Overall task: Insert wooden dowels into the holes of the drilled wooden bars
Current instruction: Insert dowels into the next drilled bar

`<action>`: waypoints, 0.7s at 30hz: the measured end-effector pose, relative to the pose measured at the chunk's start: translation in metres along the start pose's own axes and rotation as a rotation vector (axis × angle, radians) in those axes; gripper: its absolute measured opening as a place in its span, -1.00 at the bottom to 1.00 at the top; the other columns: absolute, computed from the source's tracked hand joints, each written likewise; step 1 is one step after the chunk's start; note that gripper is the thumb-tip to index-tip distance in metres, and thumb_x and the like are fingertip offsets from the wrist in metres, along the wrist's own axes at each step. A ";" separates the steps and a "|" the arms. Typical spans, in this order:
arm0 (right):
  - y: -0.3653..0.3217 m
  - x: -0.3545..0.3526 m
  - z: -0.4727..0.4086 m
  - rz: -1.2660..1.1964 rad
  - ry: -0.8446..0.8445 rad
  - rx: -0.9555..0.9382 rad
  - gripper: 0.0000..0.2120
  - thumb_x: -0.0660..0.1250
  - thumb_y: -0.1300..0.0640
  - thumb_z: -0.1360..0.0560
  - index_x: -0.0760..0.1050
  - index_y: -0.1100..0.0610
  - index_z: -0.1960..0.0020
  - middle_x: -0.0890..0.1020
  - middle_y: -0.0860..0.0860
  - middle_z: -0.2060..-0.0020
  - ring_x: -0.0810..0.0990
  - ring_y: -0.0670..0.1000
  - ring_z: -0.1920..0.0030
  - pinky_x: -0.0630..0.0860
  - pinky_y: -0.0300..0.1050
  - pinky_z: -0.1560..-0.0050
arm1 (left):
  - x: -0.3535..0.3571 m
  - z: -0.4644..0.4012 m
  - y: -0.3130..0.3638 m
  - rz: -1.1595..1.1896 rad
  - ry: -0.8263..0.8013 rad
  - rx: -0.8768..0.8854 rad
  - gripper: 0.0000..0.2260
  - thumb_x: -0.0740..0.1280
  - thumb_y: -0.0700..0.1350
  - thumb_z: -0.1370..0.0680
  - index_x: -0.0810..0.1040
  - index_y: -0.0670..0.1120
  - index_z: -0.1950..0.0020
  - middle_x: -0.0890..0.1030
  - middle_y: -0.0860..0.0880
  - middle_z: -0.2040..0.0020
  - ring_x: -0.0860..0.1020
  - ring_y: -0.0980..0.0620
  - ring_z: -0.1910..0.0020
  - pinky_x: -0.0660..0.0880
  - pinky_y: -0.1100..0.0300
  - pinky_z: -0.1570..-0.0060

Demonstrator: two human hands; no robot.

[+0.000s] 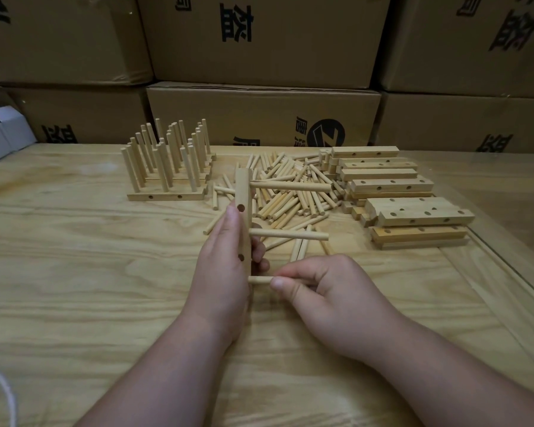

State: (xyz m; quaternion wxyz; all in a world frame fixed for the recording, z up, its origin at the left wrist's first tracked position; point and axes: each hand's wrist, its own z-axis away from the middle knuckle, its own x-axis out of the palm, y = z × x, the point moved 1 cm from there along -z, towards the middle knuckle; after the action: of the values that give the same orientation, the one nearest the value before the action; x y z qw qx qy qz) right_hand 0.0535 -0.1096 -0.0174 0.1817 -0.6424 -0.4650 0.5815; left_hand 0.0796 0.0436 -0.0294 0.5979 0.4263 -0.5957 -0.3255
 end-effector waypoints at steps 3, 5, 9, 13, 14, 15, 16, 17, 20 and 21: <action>-0.001 0.000 -0.002 -0.101 0.091 0.063 -0.80 0.53 0.08 -0.47 0.66 -0.17 -0.04 0.65 -0.36 0.26 0.62 -0.32 0.22 0.44 -0.49 0.23 | 0.000 -0.001 -0.001 0.005 0.011 0.018 -0.63 0.24 0.13 -0.58 0.60 -0.03 -0.27 0.50 -0.03 0.29 0.46 0.03 0.30 0.45 0.08 0.28; 0.001 -0.005 -0.006 -0.127 0.181 0.103 -0.62 0.57 0.06 -0.42 0.54 -0.25 -0.13 0.64 -0.19 0.26 0.61 -0.22 0.29 0.47 -0.42 0.29 | 0.001 -0.001 -0.001 0.028 0.008 0.001 -0.65 0.24 -0.02 -0.66 0.50 -0.02 -0.44 0.56 0.00 0.25 0.52 0.08 0.28 0.50 0.12 0.28; 0.010 -0.018 -0.012 -0.262 0.421 0.151 -0.43 0.58 0.06 -0.39 0.40 -0.22 -0.28 0.66 -0.06 0.24 0.62 -0.15 0.30 0.56 -0.33 0.21 | 0.005 -0.002 0.002 0.137 -0.013 -0.054 -0.76 0.20 -0.16 -0.69 0.55 0.02 -0.31 0.69 -0.01 0.16 0.65 0.06 0.19 0.62 0.10 0.22; 0.013 -0.022 -0.012 -0.230 0.491 0.116 -0.78 0.55 0.04 -0.40 0.60 -0.11 0.00 0.69 -0.17 0.19 0.60 -0.16 0.27 0.52 -0.36 0.24 | 0.005 -0.003 0.003 0.255 0.000 -0.088 -0.79 0.17 -0.20 -0.71 0.51 -0.07 -0.29 0.71 -0.08 0.08 0.68 -0.08 0.07 0.65 -0.02 0.13; 0.013 -0.019 -0.011 -0.204 0.461 0.099 -0.87 0.55 0.06 -0.41 0.65 -0.08 0.08 0.69 -0.19 0.20 0.61 -0.16 0.27 0.51 -0.36 0.24 | 0.005 -0.003 0.003 0.273 0.003 -0.095 -0.80 0.17 -0.20 -0.71 0.51 -0.08 -0.28 0.71 -0.09 0.07 0.69 -0.09 0.06 0.65 -0.04 0.13; 0.013 -0.016 -0.010 -0.190 0.428 0.086 -0.91 0.56 0.08 -0.41 0.68 -0.06 0.14 0.70 -0.20 0.22 0.62 -0.16 0.26 0.52 -0.36 0.24 | 0.005 -0.004 0.003 0.286 0.003 -0.101 -0.80 0.18 -0.20 -0.70 0.50 -0.08 -0.28 0.71 -0.09 0.07 0.70 -0.11 0.05 0.65 -0.04 0.13; 0.013 -0.012 -0.009 -0.180 0.398 0.077 -0.92 0.56 0.10 -0.41 0.69 -0.06 0.16 0.71 -0.20 0.22 0.64 -0.16 0.25 0.52 -0.36 0.24 | 0.004 -0.004 0.002 0.299 0.003 -0.105 -0.81 0.18 -0.20 -0.70 0.50 -0.08 -0.28 0.71 -0.10 0.06 0.70 -0.12 0.03 0.65 -0.05 0.12; 0.013 -0.010 -0.009 -0.165 0.375 0.074 -0.91 0.57 0.10 -0.41 0.70 -0.07 0.17 0.71 -0.21 0.22 0.65 -0.16 0.24 0.53 -0.37 0.23 | 0.004 -0.005 0.002 0.310 0.002 -0.110 -0.81 0.18 -0.20 -0.70 0.49 -0.09 -0.28 0.71 -0.11 0.05 0.70 -0.13 0.01 0.66 -0.07 0.11; 0.012 -0.007 -0.007 -0.142 0.357 0.092 -0.89 0.59 0.07 -0.38 0.70 -0.11 0.18 0.72 -0.20 0.23 0.66 -0.16 0.24 0.54 -0.36 0.24 | 0.004 -0.005 0.002 0.342 0.006 -0.123 -0.82 0.17 -0.20 -0.70 0.49 -0.10 -0.27 0.72 -0.12 0.06 0.71 -0.17 -0.03 0.67 -0.12 0.06; 0.012 -0.006 -0.007 -0.145 0.361 0.103 -0.87 0.60 0.07 -0.37 0.69 -0.12 0.18 0.72 -0.19 0.24 0.66 -0.16 0.25 0.54 -0.35 0.24 | 0.004 -0.004 0.002 0.351 0.007 -0.126 -0.82 0.18 -0.21 -0.70 0.48 -0.12 -0.27 0.73 -0.12 0.07 0.71 -0.18 -0.05 0.67 -0.12 0.06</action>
State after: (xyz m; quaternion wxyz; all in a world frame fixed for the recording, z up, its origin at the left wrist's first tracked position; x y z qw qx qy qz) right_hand 0.0653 -0.1183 -0.0214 0.3361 -0.6907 -0.4395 0.4655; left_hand 0.0841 0.0413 -0.0257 0.6731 0.2785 -0.6373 -0.2514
